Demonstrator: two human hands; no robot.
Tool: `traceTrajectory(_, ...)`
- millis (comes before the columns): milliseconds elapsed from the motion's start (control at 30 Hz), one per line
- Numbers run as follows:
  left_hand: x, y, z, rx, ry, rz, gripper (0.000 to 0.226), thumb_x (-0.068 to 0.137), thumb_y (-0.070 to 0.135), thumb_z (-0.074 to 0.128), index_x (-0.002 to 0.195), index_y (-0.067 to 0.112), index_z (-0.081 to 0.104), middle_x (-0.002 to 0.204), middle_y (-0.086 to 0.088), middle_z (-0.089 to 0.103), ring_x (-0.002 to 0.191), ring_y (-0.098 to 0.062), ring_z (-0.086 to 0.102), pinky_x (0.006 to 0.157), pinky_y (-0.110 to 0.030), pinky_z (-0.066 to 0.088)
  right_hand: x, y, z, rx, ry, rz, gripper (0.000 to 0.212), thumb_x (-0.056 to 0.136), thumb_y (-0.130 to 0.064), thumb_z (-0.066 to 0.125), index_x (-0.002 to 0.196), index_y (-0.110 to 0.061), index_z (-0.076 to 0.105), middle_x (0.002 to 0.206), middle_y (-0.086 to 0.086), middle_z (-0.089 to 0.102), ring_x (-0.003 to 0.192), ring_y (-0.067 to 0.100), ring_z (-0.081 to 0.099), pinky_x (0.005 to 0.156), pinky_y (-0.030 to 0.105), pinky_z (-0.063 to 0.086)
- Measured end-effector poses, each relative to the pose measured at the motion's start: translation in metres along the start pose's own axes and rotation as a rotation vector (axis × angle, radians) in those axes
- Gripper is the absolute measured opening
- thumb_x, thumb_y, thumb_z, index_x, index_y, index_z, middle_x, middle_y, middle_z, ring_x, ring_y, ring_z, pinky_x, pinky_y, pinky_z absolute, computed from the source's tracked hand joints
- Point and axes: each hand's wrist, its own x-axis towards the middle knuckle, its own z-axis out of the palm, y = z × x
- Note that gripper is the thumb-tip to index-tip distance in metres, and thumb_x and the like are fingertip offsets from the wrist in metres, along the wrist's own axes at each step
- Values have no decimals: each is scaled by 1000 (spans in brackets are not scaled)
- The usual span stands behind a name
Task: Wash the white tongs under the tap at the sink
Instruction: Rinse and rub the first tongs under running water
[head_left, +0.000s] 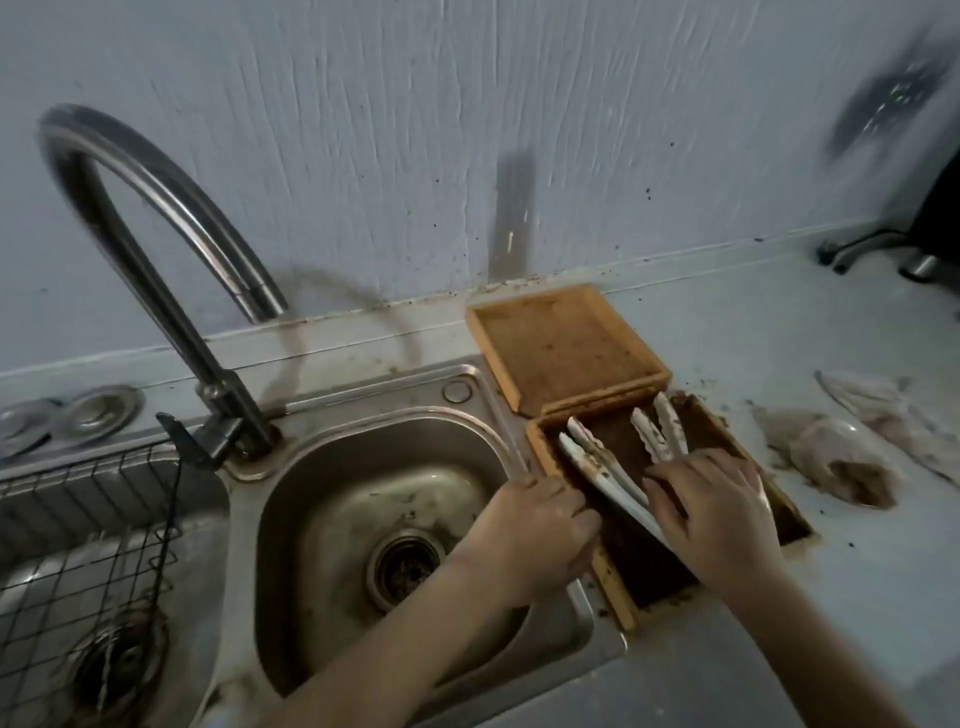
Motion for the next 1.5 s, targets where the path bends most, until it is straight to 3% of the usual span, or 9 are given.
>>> traceTrajectory(200, 4, 3, 30, -28, -238, 60, 23, 87, 28, 48, 94, 24, 70, 93, 6, 71, 88, -17, 66, 72, -33, 51, -15, 8, 9, -108, -277, 48, 30, 79, -56, 56, 77, -27, 65, 78, -9, 63, 82, 13, 54, 80, 31, 43)
traceTrajectory(333, 5, 1, 24, -60, -262, 11, 33, 92, 29, 40, 115, 20, 62, 115, 2, 67, 108, -20, 59, 87, -37, 43, -14, 8, 13, -130, -302, 28, 22, 78, -45, 65, 70, -25, 62, 70, -8, 62, 74, 15, 55, 72, 32, 45)
traceTrajectory(600, 5, 0, -5, -279, -362, -90, 47, 93, 46, 41, 135, 25, 45, 125, 2, 61, 116, -17, 52, 100, -38, 38, -8, -3, -1, 63, -65, 27, 33, 72, -22, 75, 56, -21, 45, 52, -10, 41, 51, 10, 40, 59, 26, 35)
traceTrajectory(767, -1, -18, -33, -355, -213, -189, 38, 94, 47, 38, 122, 28, 57, 107, 6, 70, 98, -11, 64, 92, -32, 46, 8, -32, -10, 477, 126, 86, 25, 78, -18, 70, 62, -15, 52, 51, -4, 48, 42, 6, 44, 42, 12, 32)
traceTrajectory(900, -24, -47, -59, -311, -100, -336, 35, 94, 48, 36, 116, 33, 58, 101, 10, 70, 92, -8, 63, 84, -31, 50, 26, -82, -15, 902, 50, 209, 22, 83, -30, 61, 68, -16, 56, 58, 6, 59, 53, 19, 57, 49, 20, 45)
traceTrajectory(967, -39, -61, -70, -311, -34, -419, 33, 92, 51, 38, 110, 34, 60, 98, 12, 68, 89, -7, 62, 79, -30, 50, 35, -108, -15, 1140, 4, 303, 23, 84, -31, 58, 76, -9, 58, 64, 11, 66, 59, 29, 61, 54, 37, 49)
traceTrajectory(1100, -83, -92, -83, -283, 120, -587, 29, 89, 47, 44, 106, 31, 62, 97, 13, 66, 92, -8, 59, 79, -28, 48, 57, -164, -11, 1423, -206, 416, 19, 89, -24, 55, 77, -10, 57, 68, 4, 73, 56, 9, 64, 57, 27, 49)
traceTrajectory(1333, -144, -135, -90, -216, 755, -1085, 32, 82, 5, 62, 114, 8, 59, 118, -7, 54, 108, -13, 49, 94, -10, 36, 93, -229, 0, 1730, -636, 605, 20, 89, -1, 53, 72, -11, 50, 91, 10, 74, 102, 23, 66, 92, 38, 45)
traceTrajectory(1500, -159, -170, -81, -310, 556, -1355, 42, 87, 21, 60, 125, 8, 49, 126, -10, 52, 119, -25, 47, 98, -31, 37, 105, -258, 11, 1787, -773, 589, 17, 89, 7, 48, 91, -10, 52, 103, 12, 69, 108, 25, 62, 81, 38, 45)
